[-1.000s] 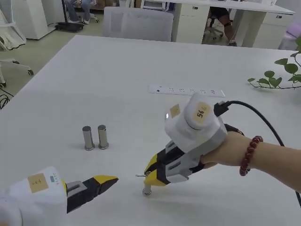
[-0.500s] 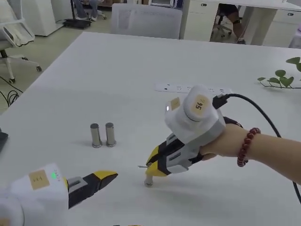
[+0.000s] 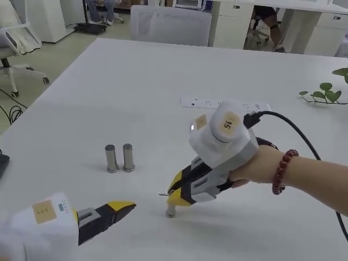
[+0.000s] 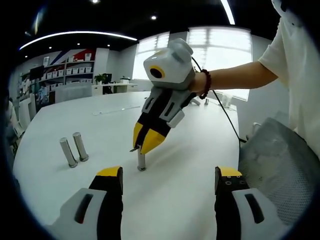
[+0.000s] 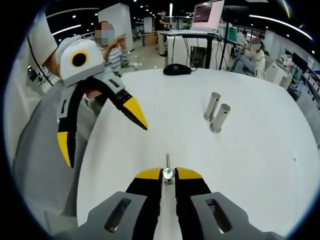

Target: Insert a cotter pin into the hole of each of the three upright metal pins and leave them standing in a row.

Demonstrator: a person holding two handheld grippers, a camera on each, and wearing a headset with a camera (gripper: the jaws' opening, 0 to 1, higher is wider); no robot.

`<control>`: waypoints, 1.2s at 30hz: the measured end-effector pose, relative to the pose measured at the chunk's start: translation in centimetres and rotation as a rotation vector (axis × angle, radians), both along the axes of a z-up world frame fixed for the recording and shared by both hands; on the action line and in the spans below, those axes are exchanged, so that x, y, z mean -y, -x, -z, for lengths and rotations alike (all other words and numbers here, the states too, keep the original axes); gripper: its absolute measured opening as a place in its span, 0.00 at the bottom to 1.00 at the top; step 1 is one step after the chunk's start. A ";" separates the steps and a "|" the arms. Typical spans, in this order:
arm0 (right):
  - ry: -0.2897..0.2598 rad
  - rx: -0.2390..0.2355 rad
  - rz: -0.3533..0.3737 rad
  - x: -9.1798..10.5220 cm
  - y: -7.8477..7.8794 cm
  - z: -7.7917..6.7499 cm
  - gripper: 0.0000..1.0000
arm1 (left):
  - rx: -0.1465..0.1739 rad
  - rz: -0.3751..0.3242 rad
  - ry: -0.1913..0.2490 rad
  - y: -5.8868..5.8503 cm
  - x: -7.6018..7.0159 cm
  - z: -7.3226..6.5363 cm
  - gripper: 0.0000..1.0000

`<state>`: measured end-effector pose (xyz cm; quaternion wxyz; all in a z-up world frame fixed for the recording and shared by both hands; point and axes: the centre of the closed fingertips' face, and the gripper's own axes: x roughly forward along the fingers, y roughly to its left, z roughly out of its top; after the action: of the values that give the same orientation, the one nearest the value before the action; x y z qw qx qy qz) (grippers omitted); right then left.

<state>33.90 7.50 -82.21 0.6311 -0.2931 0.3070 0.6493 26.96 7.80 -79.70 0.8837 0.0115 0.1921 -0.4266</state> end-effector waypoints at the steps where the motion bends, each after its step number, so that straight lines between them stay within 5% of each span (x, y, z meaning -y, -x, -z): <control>1: 0.000 -0.003 0.007 0.0 0.0 0.0 0.11 | 0.000 -0.001 0.000 0.0 0.0 0.0 0.75; 19: -0.008 -0.030 0.058 -0.3 0.1 0.0 0.11 | 0.000 -0.001 -0.006 0.2 -0.2 -0.1 0.76; 31: -0.012 -0.010 -0.012 -0.3 0.4 0.0 0.11 | -0.002 0.000 -0.010 0.1 -0.3 -0.1 0.75; 36: -0.021 -0.039 0.012 -0.4 0.4 0.0 0.14 | -0.006 0.000 -0.014 0.1 -0.4 0.0 0.75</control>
<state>33.45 7.94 -82.18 0.6319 -0.2719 0.3141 0.6543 26.86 8.16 -79.66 0.8830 0.0165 0.1979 -0.4252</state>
